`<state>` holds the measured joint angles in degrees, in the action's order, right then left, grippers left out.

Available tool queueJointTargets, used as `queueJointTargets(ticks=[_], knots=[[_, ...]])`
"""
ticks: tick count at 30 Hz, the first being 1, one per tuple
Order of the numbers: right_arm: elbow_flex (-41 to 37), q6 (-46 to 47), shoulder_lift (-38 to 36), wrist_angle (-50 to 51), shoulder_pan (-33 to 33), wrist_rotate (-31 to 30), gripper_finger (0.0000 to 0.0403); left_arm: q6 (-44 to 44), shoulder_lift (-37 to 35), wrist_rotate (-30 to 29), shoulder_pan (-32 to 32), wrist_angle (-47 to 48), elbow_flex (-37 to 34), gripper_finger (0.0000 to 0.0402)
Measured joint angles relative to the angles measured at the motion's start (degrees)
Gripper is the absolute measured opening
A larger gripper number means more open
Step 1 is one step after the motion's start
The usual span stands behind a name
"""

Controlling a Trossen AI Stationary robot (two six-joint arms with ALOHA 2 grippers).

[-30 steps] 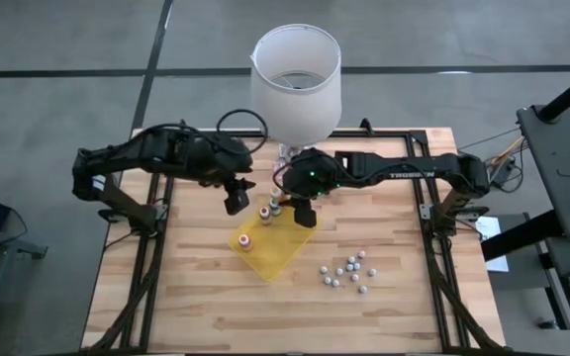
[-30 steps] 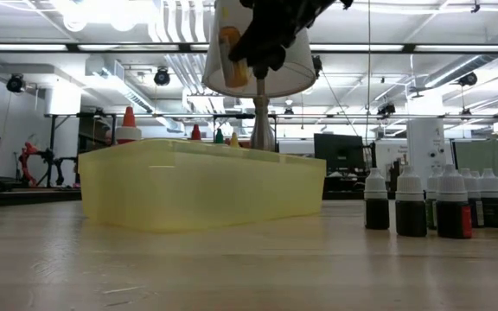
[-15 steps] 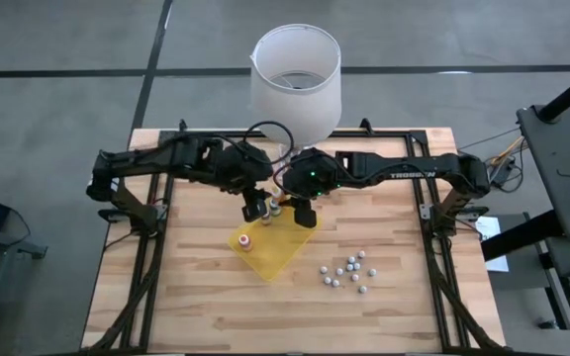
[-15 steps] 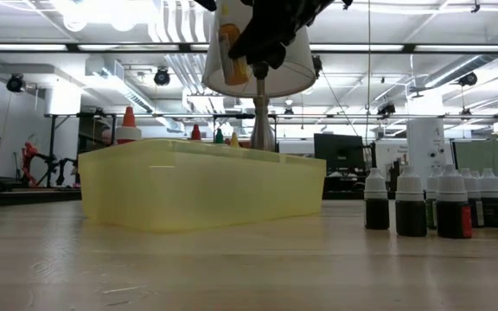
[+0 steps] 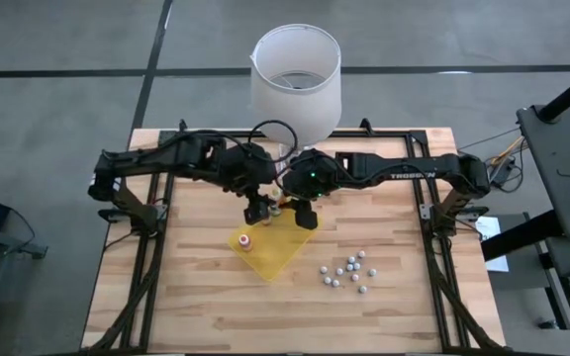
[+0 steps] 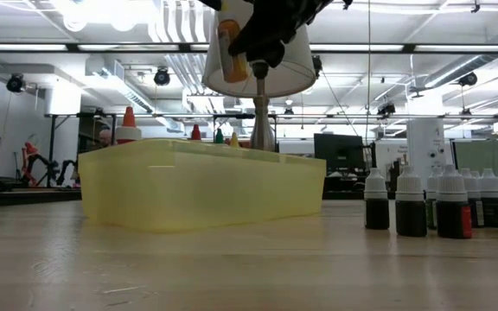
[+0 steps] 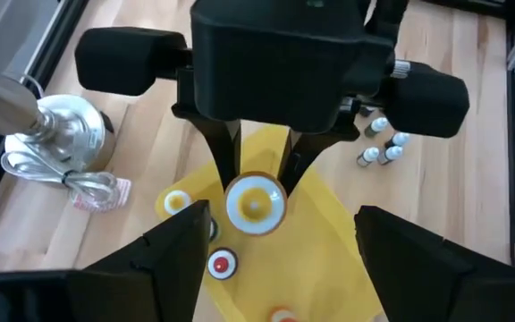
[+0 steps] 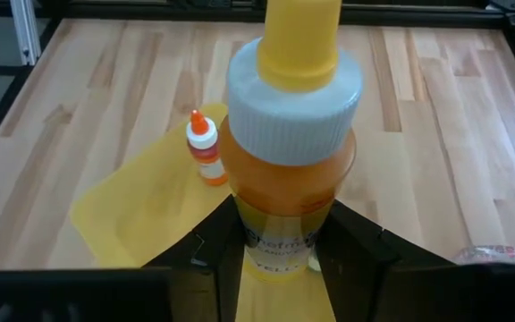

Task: Pick & Place food coloring
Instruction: Put the large yellow food coloring bottle into the yellow bin

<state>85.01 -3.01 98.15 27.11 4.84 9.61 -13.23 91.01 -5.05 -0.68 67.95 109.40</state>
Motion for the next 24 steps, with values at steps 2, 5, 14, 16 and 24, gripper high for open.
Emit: queueJointTargets(ticks=[2, 5, 14, 16, 24], knots=[[0.00, 0.00, 0.00, -0.02, 0.02, 0.00, 0.0115, 0.65, 0.58, 0.25, 0.25, -0.03, 0.00, 0.0250], [-0.02, -0.03, -0.02, -0.02, 0.02, 0.08, 0.0118, 1.26, 1.53, 0.49, 0.62, 0.04, -0.02, 0.0250], [-0.02, -0.03, -0.02, 0.01, -0.11, 0.11, 0.0113, 2.73, 4.02, 1.35, 2.48, 0.19, -0.04, 0.0250], [-0.04, -0.04, -0.02, 0.03, -0.11, 0.11, 0.0114, 2.71, 4.10, 1.44, 2.56, 1.02, -0.04, 0.0250], [-0.04, -0.24, -0.02, 0.02, -0.11, 0.09, 0.0113, 2.69, 4.98, 1.50, 2.61, 2.00, -0.07, 0.0250]])
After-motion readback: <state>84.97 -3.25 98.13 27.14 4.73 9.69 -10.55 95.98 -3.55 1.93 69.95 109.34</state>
